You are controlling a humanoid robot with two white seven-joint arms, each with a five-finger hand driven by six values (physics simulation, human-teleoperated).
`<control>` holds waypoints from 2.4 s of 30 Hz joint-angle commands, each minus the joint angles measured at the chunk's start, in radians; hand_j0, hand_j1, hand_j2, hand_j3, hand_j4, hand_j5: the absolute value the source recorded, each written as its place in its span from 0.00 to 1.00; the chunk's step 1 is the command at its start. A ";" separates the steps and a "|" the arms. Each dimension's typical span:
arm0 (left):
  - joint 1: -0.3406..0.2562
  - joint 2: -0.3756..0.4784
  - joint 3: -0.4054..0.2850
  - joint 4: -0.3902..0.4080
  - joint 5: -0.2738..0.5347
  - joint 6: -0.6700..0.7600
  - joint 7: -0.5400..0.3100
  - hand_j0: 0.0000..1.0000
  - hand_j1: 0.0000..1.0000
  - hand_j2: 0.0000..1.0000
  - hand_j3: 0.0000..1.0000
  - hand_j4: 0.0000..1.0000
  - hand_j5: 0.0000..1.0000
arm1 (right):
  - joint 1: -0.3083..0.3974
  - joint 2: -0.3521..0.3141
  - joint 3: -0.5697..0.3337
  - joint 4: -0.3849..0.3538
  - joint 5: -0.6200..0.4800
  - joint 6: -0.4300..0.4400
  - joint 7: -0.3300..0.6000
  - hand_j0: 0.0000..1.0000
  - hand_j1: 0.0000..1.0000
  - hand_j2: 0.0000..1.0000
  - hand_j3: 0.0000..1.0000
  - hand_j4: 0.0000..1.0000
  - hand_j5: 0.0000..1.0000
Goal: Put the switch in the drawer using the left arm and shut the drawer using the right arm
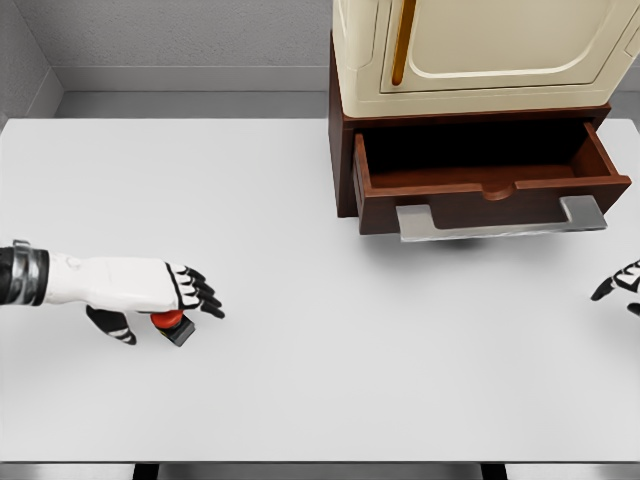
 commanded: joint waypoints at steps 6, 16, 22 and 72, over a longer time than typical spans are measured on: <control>-0.009 -0.010 -0.005 -0.004 -0.018 0.002 0.000 0.93 0.93 0.93 0.93 0.93 0.93 | -0.006 0.008 -0.010 -0.004 -0.033 0.002 0.057 0.57 0.57 0.57 0.57 0.57 0.57; -0.012 -0.006 -0.005 -0.005 -0.030 0.002 0.000 0.76 0.76 0.76 0.76 0.76 0.76 | -0.052 0.003 -0.005 -0.003 -0.062 0.002 0.095 0.52 0.52 0.52 0.52 0.52 0.52; -0.012 -0.004 -0.005 -0.005 -0.046 0.002 0.000 0.66 0.66 0.66 0.66 0.66 0.66 | -0.095 0.030 0.002 -0.004 -0.121 0.002 0.187 0.52 0.52 0.52 0.52 0.52 0.52; -0.402 -0.325 0.014 0.019 0.094 0.002 0.000 0.39 0.39 0.39 0.39 0.39 0.39 | -0.190 -0.004 0.078 -0.012 -0.222 0.002 0.197 0.54 0.54 0.54 0.54 0.54 0.54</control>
